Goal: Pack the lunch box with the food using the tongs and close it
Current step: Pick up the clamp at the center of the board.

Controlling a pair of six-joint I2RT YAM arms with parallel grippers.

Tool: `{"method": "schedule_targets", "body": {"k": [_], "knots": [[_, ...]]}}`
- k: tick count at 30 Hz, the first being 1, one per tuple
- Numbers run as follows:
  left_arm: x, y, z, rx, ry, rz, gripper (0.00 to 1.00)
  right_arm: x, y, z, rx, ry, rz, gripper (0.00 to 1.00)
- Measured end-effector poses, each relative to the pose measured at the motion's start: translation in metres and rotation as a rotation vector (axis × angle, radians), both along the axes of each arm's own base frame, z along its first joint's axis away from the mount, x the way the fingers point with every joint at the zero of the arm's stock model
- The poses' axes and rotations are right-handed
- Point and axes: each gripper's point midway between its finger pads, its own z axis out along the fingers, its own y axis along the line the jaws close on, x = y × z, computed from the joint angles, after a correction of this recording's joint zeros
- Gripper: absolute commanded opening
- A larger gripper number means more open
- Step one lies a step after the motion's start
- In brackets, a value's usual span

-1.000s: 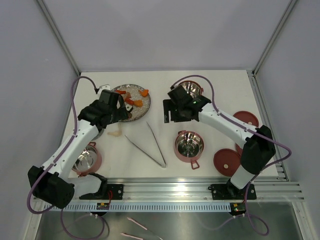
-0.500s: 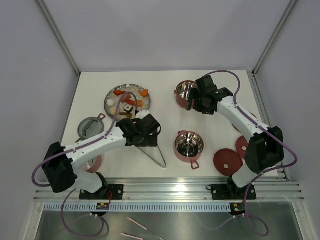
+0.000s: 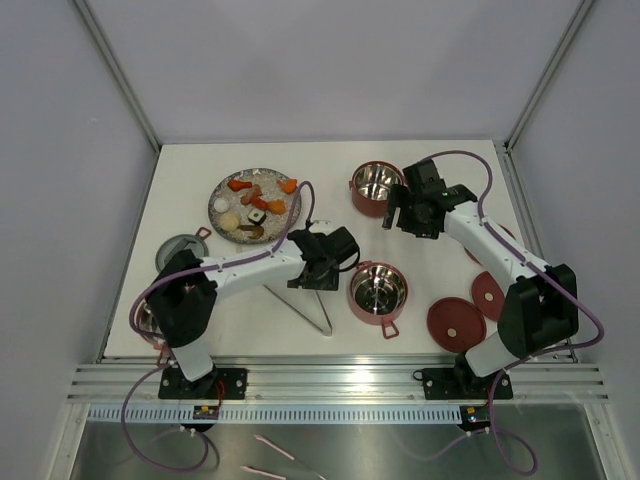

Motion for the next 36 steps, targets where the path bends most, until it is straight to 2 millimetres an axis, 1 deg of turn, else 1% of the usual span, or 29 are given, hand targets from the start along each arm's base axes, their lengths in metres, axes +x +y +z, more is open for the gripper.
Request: {"method": "schedule_targets", "body": {"k": [3, 4, 5, 6, 8, 9, 12, 14, 16, 19, 21, 23, 25, 27, 28, 29, 31, 33, 34, 35, 36], "knots": [[0.003, 0.001, -0.019, 0.034, 0.027, 0.011, 0.58, -0.004, -0.003, 0.002, 0.003, -0.007, -0.004, 0.88], [0.005, 0.001, -0.024, 0.039, 0.032, 0.015, 0.53, -0.005, -0.004, 0.002, 0.003, -0.007, -0.005, 0.88], [0.006, 0.001, -0.03, 0.044, 0.041, 0.016, 0.44, -0.006, -0.004, 0.002, 0.003, -0.007, -0.005, 0.88], [0.007, 0.001, -0.032, 0.044, 0.042, 0.018, 0.37, -0.008, -0.005, 0.001, 0.003, -0.005, -0.005, 0.88], [0.01, -0.001, -0.034, 0.033, 0.043, 0.018, 0.07, -0.01, -0.006, -0.002, 0.001, 0.002, -0.006, 0.88], [0.011, -0.004, -0.034, 0.02, 0.043, 0.007, 0.0, -0.011, -0.006, -0.004, 0.0, 0.007, -0.008, 0.88], [0.012, -0.014, -0.034, -0.013, 0.054, -0.038, 0.0, -0.013, -0.007, -0.006, -0.004, 0.015, -0.008, 0.88], [0.008, -0.019, -0.037, -0.033, 0.073, -0.083, 0.0, -0.012, -0.007, -0.006, -0.004, 0.014, -0.009, 0.88], [0.002, -0.02, -0.043, -0.03, 0.093, -0.139, 0.0, -0.013, -0.007, -0.006, -0.007, 0.016, -0.01, 0.89], [-0.012, -0.014, -0.05, 0.001, 0.126, -0.226, 0.0, -0.013, -0.008, -0.006, -0.008, 0.015, -0.01, 0.89], [-0.021, -0.01, -0.047, 0.016, 0.132, -0.297, 0.0, -0.013, -0.008, -0.006, -0.008, 0.015, -0.01, 0.88], [-0.025, -0.008, -0.038, 0.014, 0.117, -0.357, 0.06, -0.013, -0.008, -0.006, -0.007, 0.015, -0.01, 0.89], [-0.024, -0.009, -0.024, 0.0, 0.084, -0.4, 0.11, -0.013, -0.007, -0.006, -0.006, 0.015, -0.01, 0.88], [-0.021, -0.01, -0.013, -0.012, 0.05, -0.426, 0.22, -0.013, -0.007, -0.006, -0.005, 0.016, -0.009, 0.88], [-0.018, -0.009, -0.01, -0.01, 0.041, -0.433, 0.25, -0.013, -0.007, -0.006, -0.004, 0.016, -0.008, 0.89], [-0.016, -0.009, -0.008, -0.007, 0.034, -0.437, 0.3, -0.013, -0.007, -0.006, -0.004, 0.016, -0.008, 0.89], [-0.013, -0.007, -0.009, 0.007, 0.032, -0.446, 0.33, -0.013, -0.007, -0.006, -0.004, 0.016, -0.008, 0.89], [-0.01, -0.006, -0.008, 0.016, 0.03, -0.449, 0.44, -0.013, -0.007, -0.006, -0.004, 0.016, -0.007, 0.88], [-0.009, -0.005, -0.007, 0.02, 0.028, -0.454, 0.47, -0.013, -0.007, -0.006, -0.004, 0.017, -0.007, 0.89], [-0.008, -0.005, -0.005, 0.022, 0.025, -0.456, 0.69, -0.013, -0.007, -0.006, -0.004, 0.017, -0.007, 0.89], [-0.007, -0.006, -0.003, 0.026, 0.02, -0.464, 0.86, -0.013, -0.007, -0.006, -0.004, 0.017, -0.007, 0.95]]}}
